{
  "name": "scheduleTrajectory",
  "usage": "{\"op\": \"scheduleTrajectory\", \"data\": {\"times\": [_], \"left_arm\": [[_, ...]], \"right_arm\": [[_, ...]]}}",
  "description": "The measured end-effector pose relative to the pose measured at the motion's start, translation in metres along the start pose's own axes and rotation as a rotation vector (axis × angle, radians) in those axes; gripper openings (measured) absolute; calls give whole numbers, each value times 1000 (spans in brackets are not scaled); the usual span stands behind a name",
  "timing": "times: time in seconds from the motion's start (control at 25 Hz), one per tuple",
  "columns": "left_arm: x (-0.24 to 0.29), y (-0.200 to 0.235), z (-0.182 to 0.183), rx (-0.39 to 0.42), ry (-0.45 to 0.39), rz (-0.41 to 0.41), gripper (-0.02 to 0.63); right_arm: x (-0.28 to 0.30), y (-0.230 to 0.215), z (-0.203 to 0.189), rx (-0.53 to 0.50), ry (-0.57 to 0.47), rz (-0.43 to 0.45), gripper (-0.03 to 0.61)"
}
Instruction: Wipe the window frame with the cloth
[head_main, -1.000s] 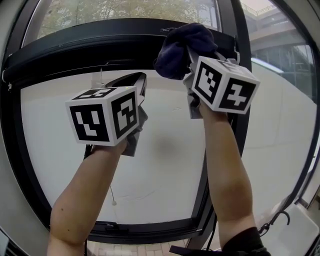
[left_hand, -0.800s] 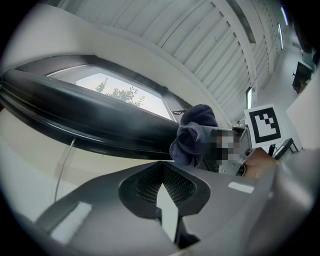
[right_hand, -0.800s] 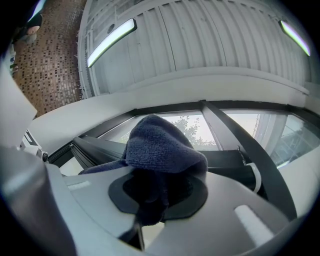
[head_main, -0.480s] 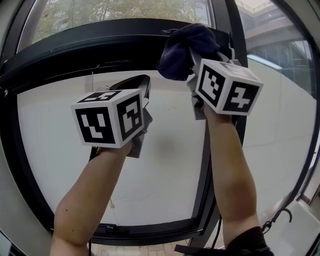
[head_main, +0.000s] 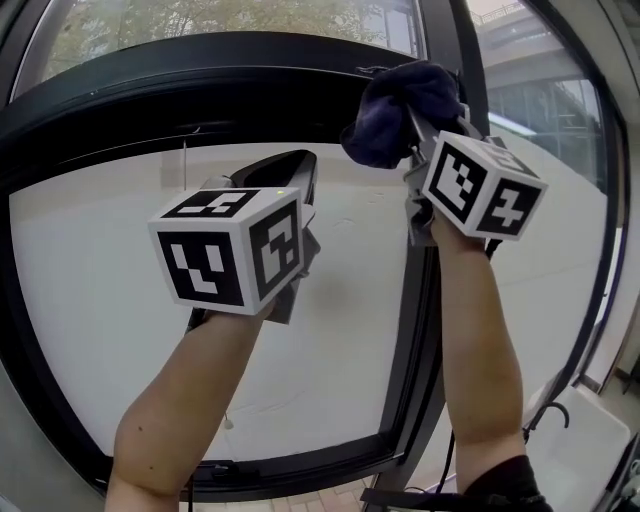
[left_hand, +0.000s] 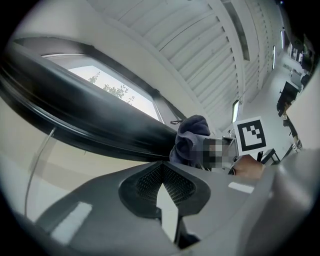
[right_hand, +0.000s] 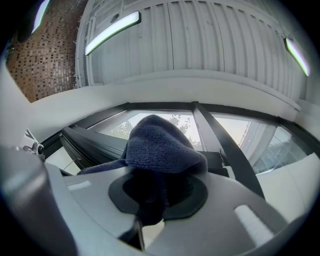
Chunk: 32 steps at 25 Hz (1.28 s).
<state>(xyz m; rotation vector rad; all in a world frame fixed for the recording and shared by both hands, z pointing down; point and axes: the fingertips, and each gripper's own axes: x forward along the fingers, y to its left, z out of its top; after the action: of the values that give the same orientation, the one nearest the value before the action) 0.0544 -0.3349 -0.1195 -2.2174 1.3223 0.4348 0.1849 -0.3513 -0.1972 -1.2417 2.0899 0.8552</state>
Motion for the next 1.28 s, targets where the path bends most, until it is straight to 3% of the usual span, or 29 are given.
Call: {"op": "scheduleTrajectory", "data": {"times": [0.28,0.48,0.64,0.72,0.8,1.04,1.28], "left_arm": [[-1,-12,2,55,-45,-4,-6],[17,-21,-9,14,-28,-20,-6],[33,-35,-11,15,-28,35,-6],[39,-41,-8,19,-41,60,-6],[44,-43,-9,20,-42,65,-6],[55,-53,-15,28,-30,79,-6],[62,-64,-22,-31,-20,73,-6]], "right_arm": [[-5,-14,-7,-19,27,-22,57],[-2,-25,-12,-30,26,-6,57],[-13,-53,-11,18,19,37,57],[-17,-66,-9,-10,22,35,57],[-17,-72,-11,-37,27,30,57],[-18,-90,-21,15,37,47,57],[-27,-105,-24,19,46,40,57]]}}
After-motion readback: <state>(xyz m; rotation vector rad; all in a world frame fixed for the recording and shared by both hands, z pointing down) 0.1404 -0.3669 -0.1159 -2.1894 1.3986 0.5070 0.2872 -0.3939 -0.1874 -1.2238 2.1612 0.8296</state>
